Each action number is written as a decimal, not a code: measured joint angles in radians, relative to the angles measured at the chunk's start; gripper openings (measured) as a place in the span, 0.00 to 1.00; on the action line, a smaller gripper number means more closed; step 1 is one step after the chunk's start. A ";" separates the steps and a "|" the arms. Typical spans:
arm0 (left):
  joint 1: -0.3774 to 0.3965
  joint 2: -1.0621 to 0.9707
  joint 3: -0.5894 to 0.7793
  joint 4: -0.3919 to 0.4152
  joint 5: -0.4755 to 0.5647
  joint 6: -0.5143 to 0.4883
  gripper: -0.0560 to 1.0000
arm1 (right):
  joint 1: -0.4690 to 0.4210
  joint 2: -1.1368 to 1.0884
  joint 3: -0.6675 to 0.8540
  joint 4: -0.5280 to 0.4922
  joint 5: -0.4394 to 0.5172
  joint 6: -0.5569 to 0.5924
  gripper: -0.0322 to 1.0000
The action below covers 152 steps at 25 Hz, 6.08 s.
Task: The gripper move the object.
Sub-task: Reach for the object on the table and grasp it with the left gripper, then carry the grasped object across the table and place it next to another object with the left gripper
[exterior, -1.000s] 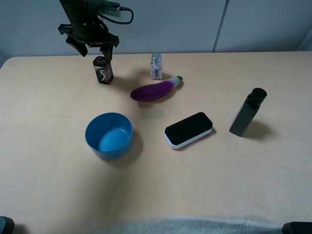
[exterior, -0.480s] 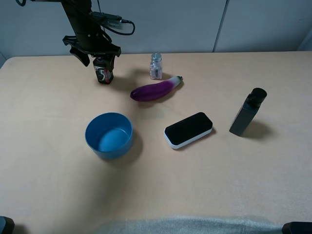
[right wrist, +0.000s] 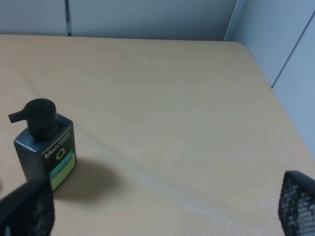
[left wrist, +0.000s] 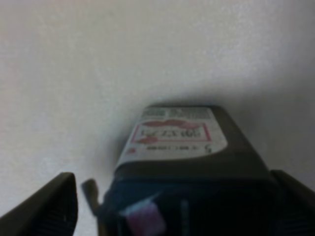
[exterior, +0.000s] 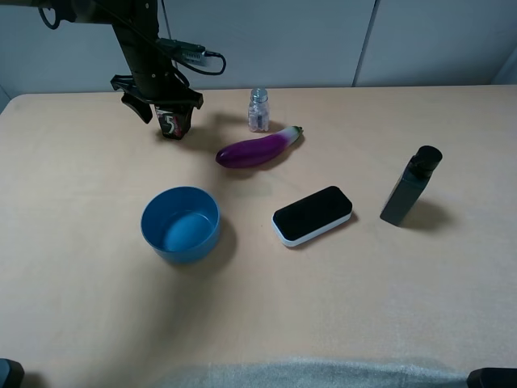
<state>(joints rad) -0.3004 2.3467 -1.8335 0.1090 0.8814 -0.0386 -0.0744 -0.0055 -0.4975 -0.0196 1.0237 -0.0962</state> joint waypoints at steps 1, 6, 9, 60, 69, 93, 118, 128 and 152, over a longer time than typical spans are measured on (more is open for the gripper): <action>0.000 0.005 0.000 0.000 -0.001 0.000 0.83 | 0.000 0.000 0.000 0.000 0.000 0.000 0.70; 0.000 0.010 0.000 0.000 -0.029 0.000 0.83 | 0.000 0.000 0.000 0.000 0.000 0.000 0.70; 0.000 0.010 0.000 0.000 -0.034 0.000 0.83 | 0.000 0.000 0.000 0.000 0.000 0.000 0.70; -0.016 -0.129 -0.057 0.001 0.056 -0.026 0.56 | 0.000 0.000 0.000 0.000 0.000 0.000 0.70; -0.071 -0.200 -0.105 0.034 0.152 -0.026 0.56 | 0.000 0.000 0.000 0.000 0.000 0.000 0.70; -0.221 -0.221 -0.105 0.052 0.189 -0.026 0.56 | 0.000 0.000 0.000 0.000 0.000 0.000 0.70; -0.385 -0.221 -0.181 0.044 0.139 -0.026 0.56 | 0.000 0.000 0.000 0.000 0.000 0.000 0.70; -0.406 -0.155 -0.302 0.008 0.154 -0.031 0.56 | 0.000 0.000 0.000 0.000 0.000 0.000 0.70; -0.493 0.080 -0.349 -0.022 0.054 -0.034 0.56 | 0.000 0.000 0.000 0.000 0.000 0.000 0.70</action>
<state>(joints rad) -0.7930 2.4263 -2.1825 0.0868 0.9358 -0.0725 -0.0744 -0.0055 -0.4975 -0.0196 1.0237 -0.0962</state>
